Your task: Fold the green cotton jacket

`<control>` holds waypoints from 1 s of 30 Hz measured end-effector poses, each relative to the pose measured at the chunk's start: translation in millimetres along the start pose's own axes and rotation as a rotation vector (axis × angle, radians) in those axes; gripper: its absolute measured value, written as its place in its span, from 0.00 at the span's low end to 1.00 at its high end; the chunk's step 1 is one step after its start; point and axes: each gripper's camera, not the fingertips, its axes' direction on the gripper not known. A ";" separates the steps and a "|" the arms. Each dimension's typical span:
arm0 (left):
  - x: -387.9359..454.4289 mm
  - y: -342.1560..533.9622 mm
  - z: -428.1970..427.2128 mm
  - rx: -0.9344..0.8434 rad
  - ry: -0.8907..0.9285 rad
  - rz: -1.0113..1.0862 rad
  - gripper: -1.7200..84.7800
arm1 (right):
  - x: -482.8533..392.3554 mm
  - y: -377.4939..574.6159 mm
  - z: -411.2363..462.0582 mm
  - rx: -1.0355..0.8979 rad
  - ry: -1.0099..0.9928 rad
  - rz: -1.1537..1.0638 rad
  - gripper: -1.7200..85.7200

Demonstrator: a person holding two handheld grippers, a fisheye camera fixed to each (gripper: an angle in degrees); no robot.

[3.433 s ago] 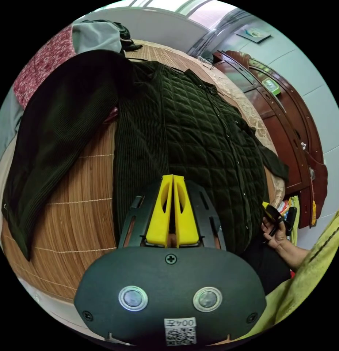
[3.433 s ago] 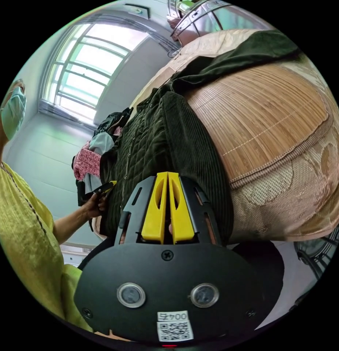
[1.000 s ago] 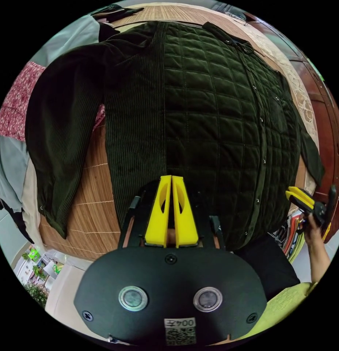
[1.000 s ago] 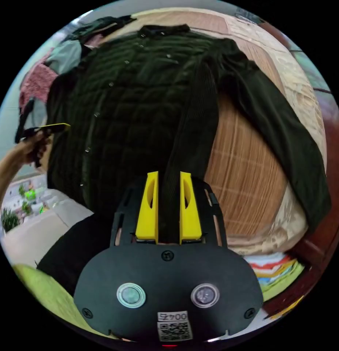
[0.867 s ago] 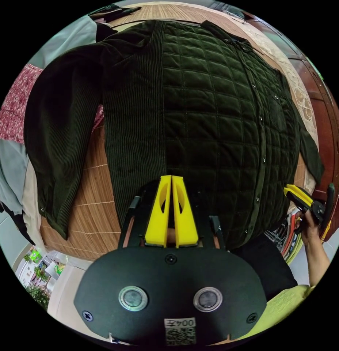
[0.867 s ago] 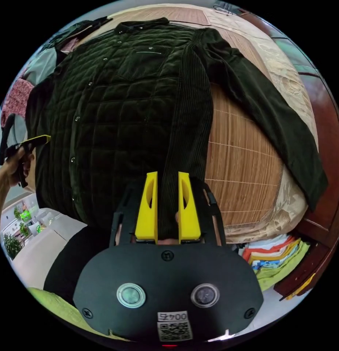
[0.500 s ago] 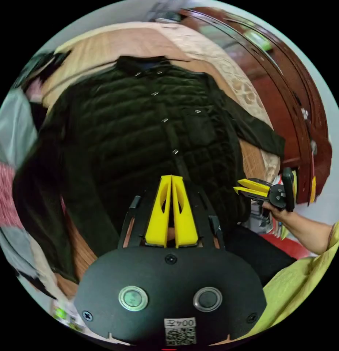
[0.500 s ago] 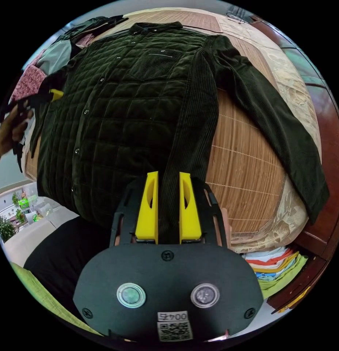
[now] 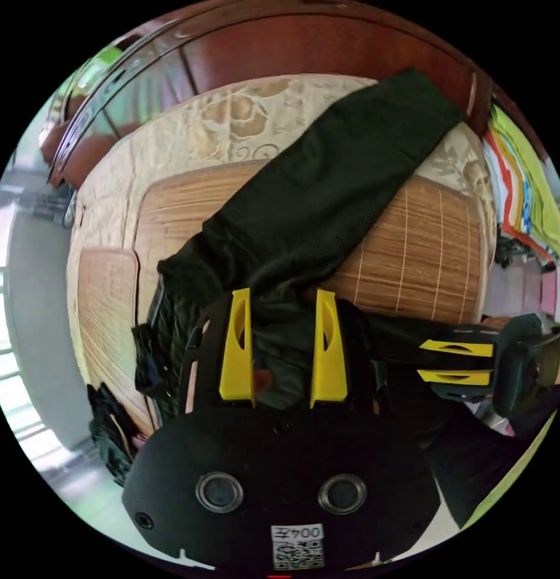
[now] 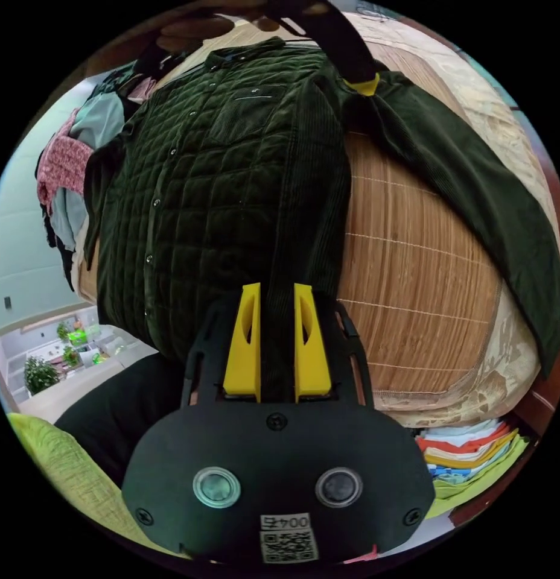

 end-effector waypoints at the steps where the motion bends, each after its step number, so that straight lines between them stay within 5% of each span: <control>1: 7.6 -10.4 8.8 -0.035 -0.026 0.043 0.18 | 3.6 0.2 -1.6 -0.003 -0.018 0.009 0.11; 8: 39.0 -44.5 55.4 -0.269 -0.114 0.318 0.09 | 11.1 1.9 -9.9 -0.028 -0.051 0.021 0.07; 12: -12.6 -57.1 19.2 -0.100 0.102 0.033 0.06 | 6.2 3.9 -6.9 -0.155 -0.212 0.049 0.02; 16: -80.6 -46.9 28.3 -0.014 0.394 -0.291 0.04 | -18.4 27.6 -4.5 -0.005 0.004 0.007 0.01; 20: -90.1 -42.0 59.9 -0.021 0.502 -0.424 0.04 | -38.2 33.0 -2.8 0.025 0.099 -0.029 0.01; 30: -78.0 39.2 -10.0 0.206 0.348 -0.535 0.05 | -59.0 26.2 -5.8 -0.015 0.176 -0.082 0.01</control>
